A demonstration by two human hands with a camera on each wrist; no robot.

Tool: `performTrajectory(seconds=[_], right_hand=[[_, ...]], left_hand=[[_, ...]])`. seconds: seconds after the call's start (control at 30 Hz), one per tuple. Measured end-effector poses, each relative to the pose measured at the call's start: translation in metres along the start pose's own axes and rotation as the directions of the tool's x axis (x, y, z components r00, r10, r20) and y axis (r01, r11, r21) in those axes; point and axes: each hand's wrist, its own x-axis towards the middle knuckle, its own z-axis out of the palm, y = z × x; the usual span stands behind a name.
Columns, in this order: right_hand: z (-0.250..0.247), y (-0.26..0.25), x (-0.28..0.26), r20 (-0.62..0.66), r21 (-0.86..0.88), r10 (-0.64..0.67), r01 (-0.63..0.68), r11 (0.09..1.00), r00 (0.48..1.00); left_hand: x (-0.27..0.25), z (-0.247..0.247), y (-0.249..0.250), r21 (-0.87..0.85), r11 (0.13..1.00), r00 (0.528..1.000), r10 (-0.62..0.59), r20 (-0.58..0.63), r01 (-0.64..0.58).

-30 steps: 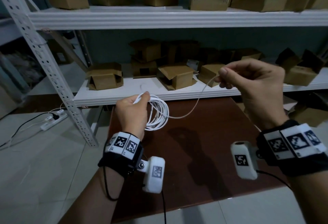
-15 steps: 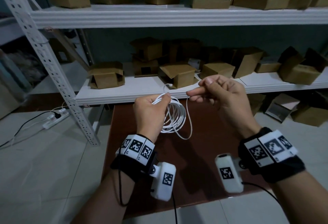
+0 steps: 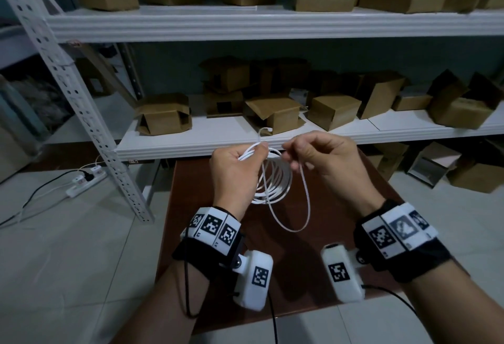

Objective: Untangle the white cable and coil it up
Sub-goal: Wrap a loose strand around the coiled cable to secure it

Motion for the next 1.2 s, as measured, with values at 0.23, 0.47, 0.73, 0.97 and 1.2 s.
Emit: performTrajectory(seconds=[0.23, 0.47, 0.73, 0.97, 1.2], right_hand=[[0.005, 0.01, 0.0, -0.095, -0.056, 0.02, -0.025, 0.998, 0.995], [0.008, 0.005, -0.001, -0.139, -0.092, -0.11, 0.098, 0.991, 0.984], [0.0, 0.001, 0.001, -0.173, -0.166, -0.146, 0.117, 0.979, 0.974], [-0.002, 0.003, 0.0, -0.093, -0.192, -0.109, 0.09, 0.977, 0.99], [-0.002, 0.008, 0.001, -0.114, -0.15, -0.075, 0.057, 0.987, 0.991]], left_hand=[[-0.009, 0.005, 0.003, 0.036, 0.998, 0.987, 0.043, 0.157, -0.05], [-0.01, 0.005, 0.006, 0.048, 0.996, 0.975, 0.056, 0.217, -0.068], [-0.014, 0.004, 0.009, 0.001, 0.995, 0.936, 0.091, 0.34, -0.097], [-0.019, 0.005, 0.016, -0.165, 0.985, 0.935, 0.103, 0.34, -0.049], [-0.018, 0.005, 0.023, -0.248, 0.967, 0.942, 0.03, 0.333, 0.057]])
